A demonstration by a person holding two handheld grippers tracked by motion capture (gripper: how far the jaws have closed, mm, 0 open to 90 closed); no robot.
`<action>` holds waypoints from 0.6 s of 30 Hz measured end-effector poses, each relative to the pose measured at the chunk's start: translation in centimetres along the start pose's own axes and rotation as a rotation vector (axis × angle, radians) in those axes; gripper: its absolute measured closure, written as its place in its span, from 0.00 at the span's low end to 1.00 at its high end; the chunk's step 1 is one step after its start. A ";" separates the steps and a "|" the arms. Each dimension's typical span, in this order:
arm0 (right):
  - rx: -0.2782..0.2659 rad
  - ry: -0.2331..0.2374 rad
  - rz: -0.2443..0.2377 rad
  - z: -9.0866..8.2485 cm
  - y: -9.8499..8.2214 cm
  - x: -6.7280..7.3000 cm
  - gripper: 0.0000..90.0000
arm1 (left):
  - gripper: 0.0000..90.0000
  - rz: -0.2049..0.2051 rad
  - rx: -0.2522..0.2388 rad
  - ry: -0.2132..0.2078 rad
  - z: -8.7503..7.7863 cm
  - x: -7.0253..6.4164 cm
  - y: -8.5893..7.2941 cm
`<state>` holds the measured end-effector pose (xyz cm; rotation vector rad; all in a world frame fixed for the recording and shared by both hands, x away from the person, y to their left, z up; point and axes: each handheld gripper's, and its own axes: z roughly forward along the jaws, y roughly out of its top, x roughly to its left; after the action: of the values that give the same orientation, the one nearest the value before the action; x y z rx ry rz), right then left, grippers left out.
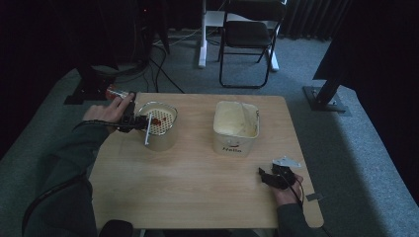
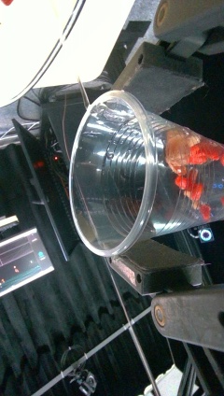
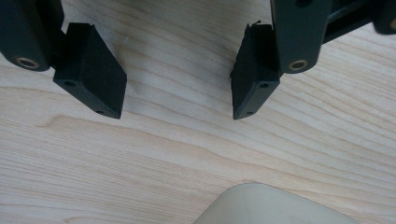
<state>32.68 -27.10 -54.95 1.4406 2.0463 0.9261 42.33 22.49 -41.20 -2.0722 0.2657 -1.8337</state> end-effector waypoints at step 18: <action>0.000 0.001 0.000 0.0 0.0 0.0 0.39 | 0.33 0.032 0.009 0.012 0.1 0.1 0.0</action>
<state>32.70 -27.11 -54.95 1.4402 2.0474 0.9270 42.47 22.47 -41.16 -2.0396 0.2922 -1.8260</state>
